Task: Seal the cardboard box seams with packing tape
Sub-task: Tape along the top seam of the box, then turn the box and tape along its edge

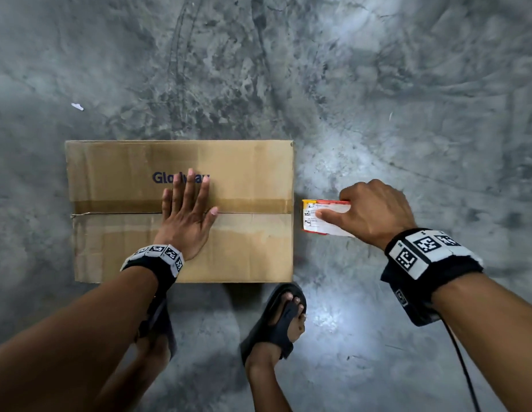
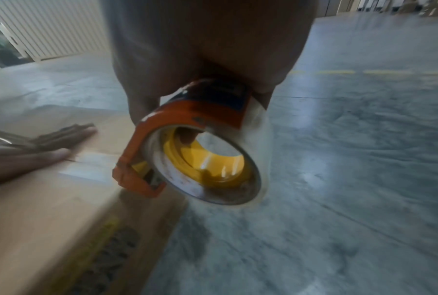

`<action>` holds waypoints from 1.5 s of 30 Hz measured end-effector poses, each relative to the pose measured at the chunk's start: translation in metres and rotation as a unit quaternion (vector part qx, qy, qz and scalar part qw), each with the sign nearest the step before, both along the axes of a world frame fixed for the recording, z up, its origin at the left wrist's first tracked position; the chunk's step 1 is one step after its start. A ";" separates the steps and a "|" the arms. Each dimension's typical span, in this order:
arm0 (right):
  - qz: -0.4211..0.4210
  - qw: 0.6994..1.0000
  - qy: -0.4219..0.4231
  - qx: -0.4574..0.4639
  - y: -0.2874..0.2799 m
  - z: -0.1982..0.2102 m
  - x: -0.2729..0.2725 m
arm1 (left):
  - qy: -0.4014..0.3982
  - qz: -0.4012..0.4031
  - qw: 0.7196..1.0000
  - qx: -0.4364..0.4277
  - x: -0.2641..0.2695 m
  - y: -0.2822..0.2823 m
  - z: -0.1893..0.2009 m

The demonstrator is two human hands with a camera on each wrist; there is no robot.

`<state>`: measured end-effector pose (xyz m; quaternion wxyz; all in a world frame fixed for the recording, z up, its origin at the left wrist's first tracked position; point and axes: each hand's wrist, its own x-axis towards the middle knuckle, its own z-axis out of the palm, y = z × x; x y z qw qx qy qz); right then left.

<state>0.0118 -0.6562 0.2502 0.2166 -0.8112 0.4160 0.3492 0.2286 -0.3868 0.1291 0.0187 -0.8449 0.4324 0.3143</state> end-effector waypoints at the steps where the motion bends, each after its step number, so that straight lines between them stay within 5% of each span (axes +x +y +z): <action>1: 0.001 1.000 0.001 -0.002 -0.004 0.000 -0.004 | 0.002 0.001 1.000 0.002 0.000 -0.001 0.001; 17: 0.138 0.988 0.057 -0.049 0.015 -0.029 0.022 | -0.006 0.005 1.000 -0.004 -0.006 -0.003 0.001; 30: 0.037 0.993 0.099 -0.052 0.037 -0.035 -0.001 | -0.041 0.022 0.999 -0.029 -0.018 -0.018 0.016; 33: 0.033 0.993 0.093 -0.059 0.039 -0.035 -0.004 | -0.044 -0.109 0.990 -0.072 -0.040 -0.045 0.031; 38: 0.026 0.994 0.082 -0.064 0.041 -0.037 -0.015 | -0.007 -0.361 0.931 -0.053 -0.086 -0.091 0.038; 45: -0.017 0.996 0.054 -0.072 0.049 -0.035 -0.044 | -0.036 -0.385 0.919 0.082 -0.115 -0.130 0.045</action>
